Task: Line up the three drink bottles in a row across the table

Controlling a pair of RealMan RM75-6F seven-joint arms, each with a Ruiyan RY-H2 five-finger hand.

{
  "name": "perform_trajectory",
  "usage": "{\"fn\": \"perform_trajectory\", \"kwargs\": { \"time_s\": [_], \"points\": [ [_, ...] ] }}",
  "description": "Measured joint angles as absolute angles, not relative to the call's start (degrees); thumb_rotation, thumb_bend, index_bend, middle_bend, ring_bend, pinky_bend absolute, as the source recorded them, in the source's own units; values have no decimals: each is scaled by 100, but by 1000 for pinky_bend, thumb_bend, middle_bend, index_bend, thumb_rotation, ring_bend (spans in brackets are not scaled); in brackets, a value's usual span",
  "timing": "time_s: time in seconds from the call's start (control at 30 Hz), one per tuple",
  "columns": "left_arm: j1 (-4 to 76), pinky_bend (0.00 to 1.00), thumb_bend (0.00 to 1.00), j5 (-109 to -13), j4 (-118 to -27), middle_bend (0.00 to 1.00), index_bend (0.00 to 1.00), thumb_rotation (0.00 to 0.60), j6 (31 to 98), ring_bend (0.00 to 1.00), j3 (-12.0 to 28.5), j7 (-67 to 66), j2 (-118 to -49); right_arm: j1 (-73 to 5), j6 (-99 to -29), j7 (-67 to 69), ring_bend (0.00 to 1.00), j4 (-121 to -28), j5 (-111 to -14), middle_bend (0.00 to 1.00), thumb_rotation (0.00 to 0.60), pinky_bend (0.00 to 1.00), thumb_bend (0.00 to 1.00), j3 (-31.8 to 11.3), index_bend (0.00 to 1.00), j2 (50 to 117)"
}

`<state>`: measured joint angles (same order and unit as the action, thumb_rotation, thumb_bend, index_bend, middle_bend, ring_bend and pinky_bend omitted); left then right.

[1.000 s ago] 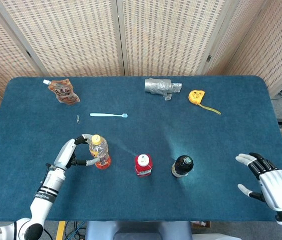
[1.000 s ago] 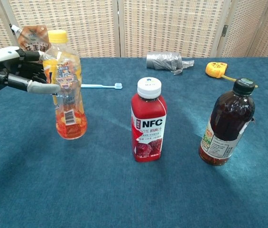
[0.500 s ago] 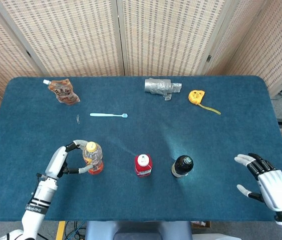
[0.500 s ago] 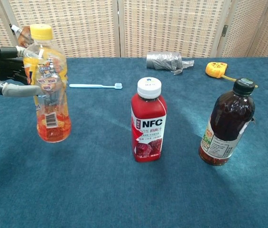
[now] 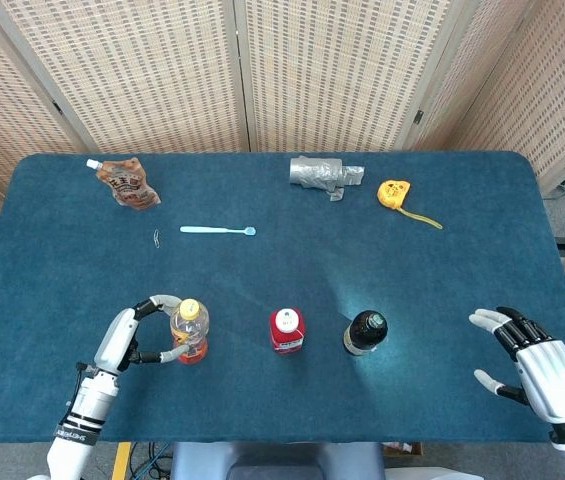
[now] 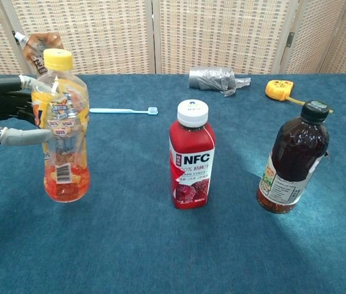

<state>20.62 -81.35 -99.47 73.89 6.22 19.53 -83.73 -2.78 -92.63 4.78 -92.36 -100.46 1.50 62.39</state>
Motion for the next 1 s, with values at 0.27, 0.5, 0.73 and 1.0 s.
{"fn": "perform_trajectory", "kwargs": {
  "time_s": [0.27,0.5,0.73,1.0],
  "points": [
    [2101,284,106,-8146,-9860,502,609,600,7359,345,645,1874,-8598,-271,-9289,510,171,-9240,-10057,275,600,343,122,149,286,6216],
    [2115,284,106,-8180,-9636,502,609,600,7356,346,637,1859,-8771,-261,-9319,523,171,-9253,-10077,274,600,343,123,151,286,6200],
    [2127,284,106,-8238,-9448,502,609,600,7379,345,647,1915,-8902,-270,-9291,513,171,-9252,-10076,275,600,343,122,154,286,6204],
    [2121,284,106,-8249,-9287,502,609,600,7388,345,656,2030,-8966,-280,-9257,493,171,-9251,-10073,275,600,343,122,161,286,6217]
  ]
}}
